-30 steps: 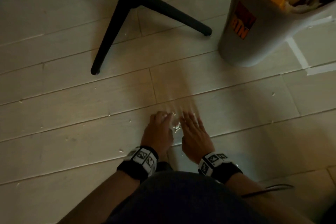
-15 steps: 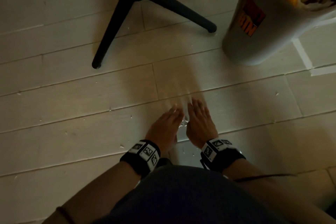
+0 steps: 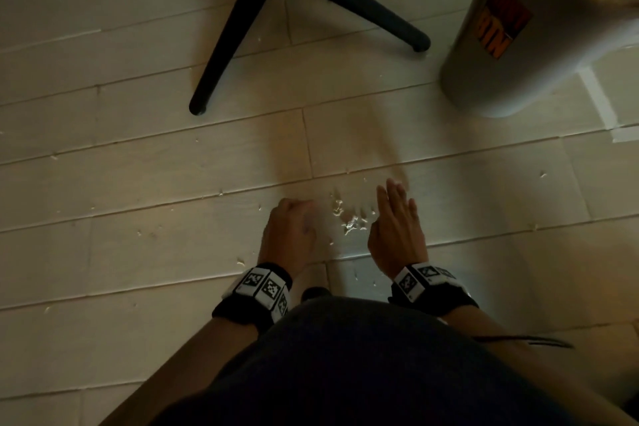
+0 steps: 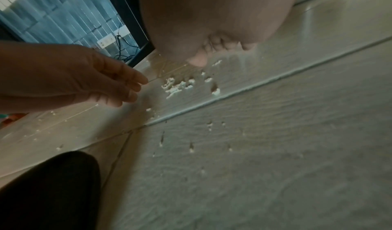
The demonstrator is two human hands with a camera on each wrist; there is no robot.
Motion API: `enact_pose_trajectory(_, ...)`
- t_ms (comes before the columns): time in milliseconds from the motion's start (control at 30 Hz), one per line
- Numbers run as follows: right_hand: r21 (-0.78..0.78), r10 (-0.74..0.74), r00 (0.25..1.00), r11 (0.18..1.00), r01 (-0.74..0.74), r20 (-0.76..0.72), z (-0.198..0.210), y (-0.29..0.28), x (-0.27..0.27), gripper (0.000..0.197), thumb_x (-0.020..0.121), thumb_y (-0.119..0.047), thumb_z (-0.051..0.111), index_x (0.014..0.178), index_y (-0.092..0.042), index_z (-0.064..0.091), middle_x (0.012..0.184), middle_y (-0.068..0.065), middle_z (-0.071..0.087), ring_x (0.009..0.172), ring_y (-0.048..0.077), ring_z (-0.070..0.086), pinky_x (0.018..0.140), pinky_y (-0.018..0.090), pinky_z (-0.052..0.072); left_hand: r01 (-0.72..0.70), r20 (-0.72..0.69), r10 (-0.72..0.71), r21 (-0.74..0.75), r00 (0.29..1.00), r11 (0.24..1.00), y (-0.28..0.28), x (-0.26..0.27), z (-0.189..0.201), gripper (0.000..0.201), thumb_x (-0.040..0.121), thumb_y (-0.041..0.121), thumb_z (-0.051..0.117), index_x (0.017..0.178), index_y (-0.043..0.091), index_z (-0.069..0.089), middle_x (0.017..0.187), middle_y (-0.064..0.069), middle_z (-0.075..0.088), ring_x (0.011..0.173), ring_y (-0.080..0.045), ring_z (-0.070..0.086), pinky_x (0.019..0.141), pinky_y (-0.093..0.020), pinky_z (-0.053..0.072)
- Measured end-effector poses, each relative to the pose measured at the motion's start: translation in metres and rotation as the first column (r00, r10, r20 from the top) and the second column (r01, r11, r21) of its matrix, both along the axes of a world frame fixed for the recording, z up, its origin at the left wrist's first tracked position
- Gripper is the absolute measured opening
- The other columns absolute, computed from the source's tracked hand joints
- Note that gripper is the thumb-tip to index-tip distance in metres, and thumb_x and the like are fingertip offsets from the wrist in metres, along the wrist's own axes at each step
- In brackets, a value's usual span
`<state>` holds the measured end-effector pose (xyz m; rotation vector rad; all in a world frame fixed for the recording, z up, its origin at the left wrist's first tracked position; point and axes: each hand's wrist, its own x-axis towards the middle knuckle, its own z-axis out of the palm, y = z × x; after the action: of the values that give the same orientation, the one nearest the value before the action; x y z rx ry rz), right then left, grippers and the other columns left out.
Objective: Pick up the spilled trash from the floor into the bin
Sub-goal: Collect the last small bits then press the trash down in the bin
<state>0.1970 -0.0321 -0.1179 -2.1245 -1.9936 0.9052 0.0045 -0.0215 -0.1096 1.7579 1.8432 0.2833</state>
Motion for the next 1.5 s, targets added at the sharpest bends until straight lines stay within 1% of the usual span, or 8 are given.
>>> enact_pose_trajectory(167, -0.01, 0.114, 0.992, 0.993, -0.115, -0.049, 0.001, -0.02, -0.01, 0.065, 0.094, -0.002, 0.036, 0.155, -0.01, 0.014, 0.165, 0.009, 0.0, 0.153, 0.023, -0.005, 0.125, 0.039, -0.002, 0.102, -0.007, -0.103, -0.098, 0.995, 0.99, -0.009, 0.028, 0.005, 0.046, 0.092, 0.011, 0.053, 0.136, 0.022, 0.052, 0.135, -0.001, 0.046, 0.123, -0.019, 0.043, 0.103, -0.029, 0.04)
enact_pose_trajectory(333, 0.073, 0.015, 0.983, 0.997, -0.002, -0.183, 0.007, -0.015, -0.008, 0.058, 0.092, 0.006, 0.041, 0.149, -0.009, 0.037, 0.161, 0.007, 0.027, 0.147, 0.023, 0.03, 0.118, 0.04, 0.033, 0.165, 0.06, -0.163, -0.036, 0.985, 0.986, 0.004, 0.046, 0.005, 0.032, 0.094, 0.012, 0.053, 0.123, 0.02, 0.064, 0.118, -0.001, 0.06, 0.111, -0.018, 0.055, 0.098, -0.032, 0.047)
enact_pose_trajectory(467, 0.085, -0.056, 0.989, 0.994, 0.068, -0.133, 0.011, -0.002, 0.006, 0.058, 0.093, 0.003, 0.042, 0.15, -0.008, 0.033, 0.162, 0.008, 0.025, 0.151, 0.023, 0.019, 0.123, 0.04, 0.021, 0.123, 0.043, -0.125, 0.037, 0.991, 0.992, 0.03, 0.045, 0.003, 0.041, 0.09, 0.007, 0.051, 0.129, 0.017, 0.06, 0.125, -0.004, 0.055, 0.116, -0.02, 0.051, 0.099, -0.031, 0.044)
enact_pose_trajectory(800, -0.031, -0.02, 0.999, 0.999, 0.021, 0.051, 0.005, 0.001, 0.01, 0.066, 0.094, -0.007, 0.039, 0.156, -0.012, 0.015, 0.166, 0.005, 0.004, 0.153, 0.023, -0.002, 0.125, 0.043, 0.004, 0.51, -0.224, -0.501, -0.025, 0.836, 0.86, 0.046, 0.063, -0.001, 0.065, 0.081, 0.01, 0.067, 0.142, 0.013, 0.044, 0.142, -0.004, 0.04, 0.125, -0.026, 0.041, 0.093, -0.039, 0.05)
enact_pose_trajectory(1033, 0.124, -0.167, 0.972, 0.974, 0.189, -0.163, 0.008, -0.009, 0.016, 0.051, 0.089, 0.008, 0.044, 0.134, -0.013, 0.057, 0.15, 0.002, 0.046, 0.131, 0.024, 0.051, 0.107, 0.036, 0.045, 0.533, -0.116, -0.525, 0.058, 0.843, 0.844, 0.021, 0.045, -0.008, 0.052, 0.081, 0.007, 0.065, 0.131, 0.02, 0.059, 0.127, -0.002, 0.055, 0.119, -0.02, 0.046, 0.084, -0.027, 0.051)
enact_pose_trajectory(1133, 0.196, -0.261, 0.941, 0.932, 0.303, -0.214, 0.009, -0.002, 0.026, 0.048, 0.088, 0.011, 0.043, 0.125, -0.01, 0.065, 0.14, 0.005, 0.057, 0.114, 0.026, 0.063, 0.093, 0.023, 0.041, 0.519, -0.147, -0.504, 0.09, 0.851, 0.85, 0.03, 0.054, -0.007, 0.051, 0.085, 0.013, 0.06, 0.135, 0.02, 0.054, 0.132, -0.001, 0.053, 0.122, -0.021, 0.045, 0.088, -0.033, 0.052)
enact_pose_trajectory(1400, 0.187, -0.44, 0.846, 0.842, 0.505, -0.302, 0.005, 0.009, 0.048, 0.047, 0.084, 0.012, 0.042, 0.114, -0.01, 0.071, 0.124, 0.009, 0.068, 0.11, 0.027, 0.065, 0.096, 0.029, 0.047, 0.85, -0.322, -0.79, 0.124, 0.522, 0.512, 0.016, 0.068, -0.021, 0.041, 0.095, 0.04, 0.054, 0.135, 0.031, 0.052, 0.144, -0.001, 0.049, 0.134, -0.029, 0.043, 0.109, -0.047, 0.036)
enact_pose_trajectory(1500, 0.177, -0.438, 0.846, 0.847, 0.502, -0.306, 0.005, 0.007, 0.048, 0.046, 0.085, 0.011, 0.043, 0.112, -0.011, 0.072, 0.123, 0.008, 0.068, 0.108, 0.027, 0.066, 0.096, 0.033, 0.05, 0.85, -0.307, -0.793, 0.198, 0.527, 0.488, 0.017, 0.054, -0.025, 0.035, 0.092, 0.037, 0.062, 0.125, 0.029, 0.062, 0.134, 0.0, 0.059, 0.126, -0.028, 0.052, 0.103, -0.045, 0.045)
